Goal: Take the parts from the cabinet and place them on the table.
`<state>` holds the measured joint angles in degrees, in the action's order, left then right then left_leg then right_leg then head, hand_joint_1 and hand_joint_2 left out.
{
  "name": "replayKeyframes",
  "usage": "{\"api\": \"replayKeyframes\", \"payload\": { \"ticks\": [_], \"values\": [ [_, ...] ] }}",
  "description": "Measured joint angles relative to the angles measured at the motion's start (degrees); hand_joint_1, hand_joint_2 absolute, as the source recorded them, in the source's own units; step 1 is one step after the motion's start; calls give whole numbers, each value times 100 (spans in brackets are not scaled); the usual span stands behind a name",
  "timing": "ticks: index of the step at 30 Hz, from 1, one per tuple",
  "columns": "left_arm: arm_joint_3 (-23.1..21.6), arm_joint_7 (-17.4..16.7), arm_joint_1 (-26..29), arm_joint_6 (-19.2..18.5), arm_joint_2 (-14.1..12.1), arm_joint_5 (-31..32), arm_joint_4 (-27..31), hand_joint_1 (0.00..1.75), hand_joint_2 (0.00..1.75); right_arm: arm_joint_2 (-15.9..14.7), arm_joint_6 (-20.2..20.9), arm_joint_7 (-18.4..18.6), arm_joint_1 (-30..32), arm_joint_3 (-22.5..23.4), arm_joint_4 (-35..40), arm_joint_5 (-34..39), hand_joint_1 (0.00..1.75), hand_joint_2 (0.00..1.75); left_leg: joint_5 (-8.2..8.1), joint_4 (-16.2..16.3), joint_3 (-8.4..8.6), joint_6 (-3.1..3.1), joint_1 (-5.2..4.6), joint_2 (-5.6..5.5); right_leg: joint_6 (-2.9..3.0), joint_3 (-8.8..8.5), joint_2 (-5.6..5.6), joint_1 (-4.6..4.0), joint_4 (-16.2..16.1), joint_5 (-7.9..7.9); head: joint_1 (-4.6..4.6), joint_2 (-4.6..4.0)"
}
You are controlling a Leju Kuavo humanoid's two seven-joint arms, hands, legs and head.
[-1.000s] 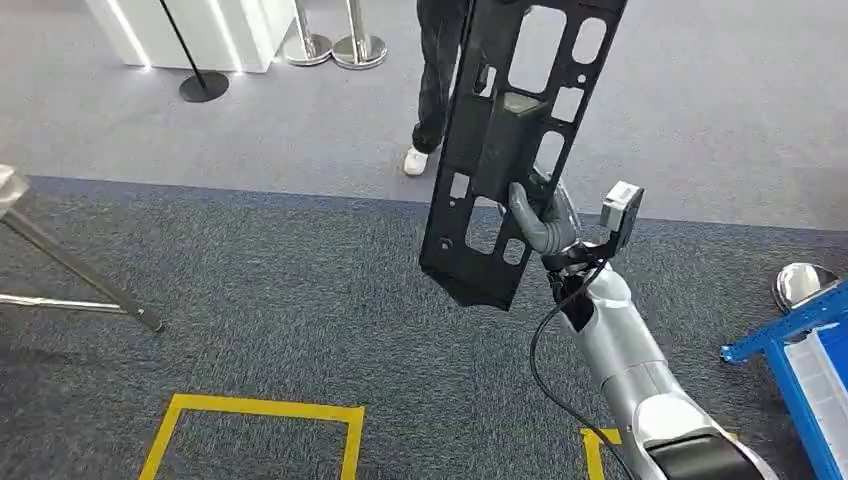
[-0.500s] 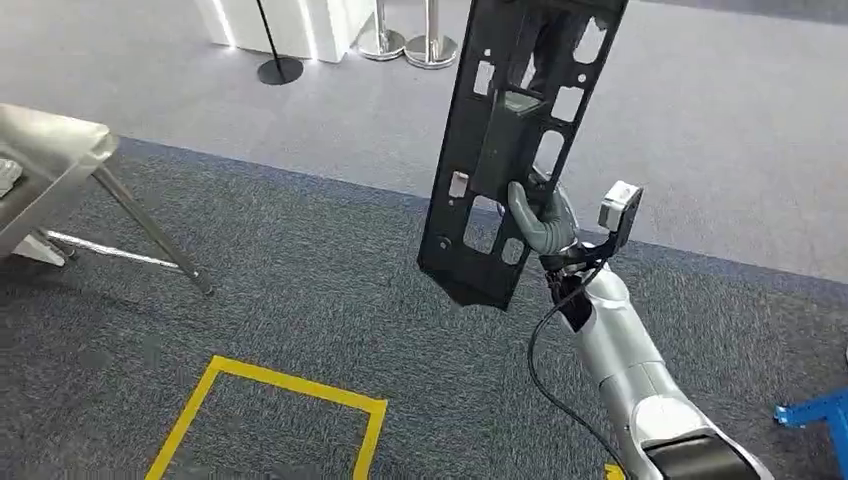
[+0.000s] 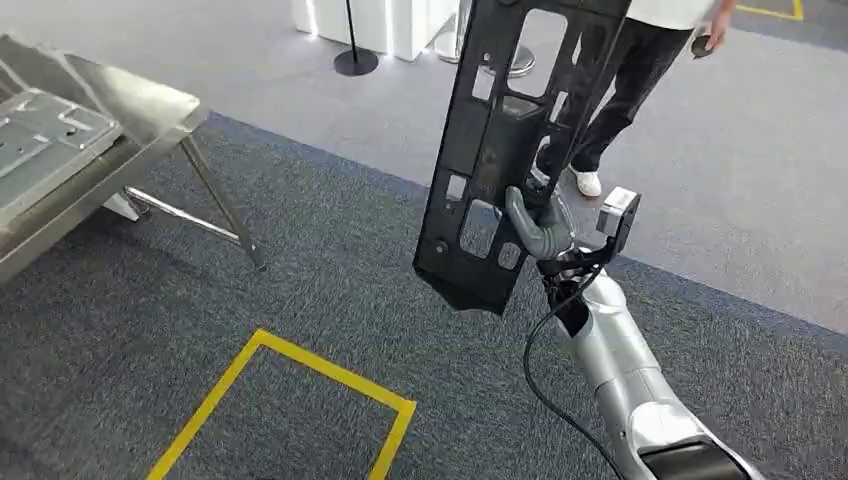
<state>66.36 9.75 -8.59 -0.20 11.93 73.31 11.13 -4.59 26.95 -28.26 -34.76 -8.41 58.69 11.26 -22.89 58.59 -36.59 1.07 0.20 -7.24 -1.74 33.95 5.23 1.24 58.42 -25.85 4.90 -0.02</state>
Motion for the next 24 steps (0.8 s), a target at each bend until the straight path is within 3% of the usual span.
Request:
{"api": "replayKeyframes", "payload": {
  "ticks": [2, 3, 4, 5, 6, 7, 8, 9, 10, 11, 12, 13, 14, 18, 19, 20, 21, 23, 24],
  "values": [
    [-11, -7, 15, -4, 0, 13, 0, 0, 175, 2, -2, 7, 17, 2, 26, 2, 175, 175, 40, -40, -25, -90, 40, -166, 53, 5, -127, -31, -5, -1, 2, 0],
    [-15, -7, 16, -7, -7, 26, 0, 0, 175, 0, 0, 7, 24, 2, 55, 9, 175, 175, 36, -31, -42, -128, 8, -182, 108, -29, -217, 42, -79, 36, 0, 0],
    [-20, -7, 13, -7, -7, 26, 0, 0, 175, -4, 11, 7, 30, 9, 88, 13, 175, 175, -35, 65, -79, -143, -23, 201, 132, -67, -300, 19, -116, 48, 0, 0],
    [-24, -9, 1, -7, -9, 24, 0, 0, 175, -4, 33, -2, 47, 11, 116, 29, 175, 175, -219, 330, -191, -162, -24, 472, 168, -85, -372, 7, -121, 41, 4, 0],
    [-24, -9, -29, -7, -9, 22, 0, 0, 175, -11, 52, -11, 63, 17, 135, 28, 175, 175, -447, 769, -394, -191, 0, 606, 180, -96, -454, -8, -120, 33, 2, 0],
    [-24, -9, -54, -7, -9, -2, 0, 0, 175, -15, 61, -9, 82, 20, 133, 28, 175, 175, -660, 1266, -630, -208, 21, 651, 191, -102, -549, -17, -118, 24, 2, 0],
    [-24, -4, -64, -15, -9, -13, 0, 0, 175, -17, 83, -13, 102, 20, 133, 26, 175, 175, -793, 1672, -831, -226, 34, 666, 195, -100, -637, -23, -115, 19, 2, 0],
    [-24, -2, -64, -15, -9, -22, 0, 0, 175, -15, 107, -20, 115, 17, 129, 26, 175, 175, -776, 1802, -898, -242, 46, 675, 190, -100, -719, -25, -113, 14, 2, 0],
    [-24, -2, -63, -15, -11, -37, 0, 0, 175, -15, 122, -24, 115, 15, 129, 24, 175, 175, -640, 1625, -809, -247, 51, 685, 185, -104, -794, -27, -112, 3, 2, 0],
    [-22, 4, -66, -15, -13, -50, 0, 0, 175, -15, 125, -33, 107, 13, 129, 20, 175, 175, -426, 1221, -585, -238, 50, 705, 170, -115, -865, -27, -108, -8, 2, 0],
    [-24, 7, -72, -15, -15, -50, 0, 0, 175, -15, 122, -44, 91, 13, 129, 17, 175, 175, -174, 630, -259, -214, 45, 781, 157, -137, -940, -27, -105, -29, 2, 0],
    [-24, 7, -79, -13, -20, -50, 0, 0, 175, -15, 120, -50, 74, 13, 129, 17, 175, 175, -17, 80, 51, -176, 26, 999, 135, -169, -1007, -40, -104, -51, 2, 0],
    [-24, 9, -99, -15, -22, -52, 0, 0, 175, -15, 120, -63, 54, 13, 129, 17, 175, 175, -107, -28, 119, -119, -58, 1109, 103, -172, -1064, -90, -103, -69, 2, 0],
    [-24, 11, -88, -13, -26, -50, 0, 0, 175, 13, 125, -77, -2, 9, 122, 11, 175, 175, -58, -85, 79, 11, -41, 843, -14, -224, -1271, -92, -129, -90, 2, 0],
    [-24, 7, -81, -9, -24, -50, 0, 0, 175, 9, 122, -79, -19, 8, 122, 9, 175, 175, -24, -127, 110, 43, -1, 779, -54, -211, -1065, -44, -69, -161, 0, 0],
    [-24, 2, -90, 0, -26, -50, 0, 0, 175, 9, 123, -85, -35, 6, 120, 9, 175, 175, -9, -139, 109, 74, 6, 729, -59, -104, -780, -40, 149, -320, 2, 0],
    [-24, 4, -104, 2, -26, -50, 0, 0, 175, 4, 122, -94, -41, 6, 118, 9, 175, 175, -5, -139, 106, 84, 2, 673, -66, 100, -627, -29, 593, -564, 0, 0],
    [-24, 4, -102, 4, -26, -55, 0, 0, 175, -11, 122, -88, -33, 6, 81, 7, 175, 175, -5, -137, 107, 92, -9, 529, -87, 590, -542, -37, 1550, -912, 0, 0],
    [-24, 4, -93, 7, -26, -57, 0, 0, 175, -11, 118, -87, -26, 6, 57, 7, 175, 175, -5, -131, 107, 93, -14, 451, -87, 732, -539, -36, 1770, -920, 0, 0]
  ]
}}
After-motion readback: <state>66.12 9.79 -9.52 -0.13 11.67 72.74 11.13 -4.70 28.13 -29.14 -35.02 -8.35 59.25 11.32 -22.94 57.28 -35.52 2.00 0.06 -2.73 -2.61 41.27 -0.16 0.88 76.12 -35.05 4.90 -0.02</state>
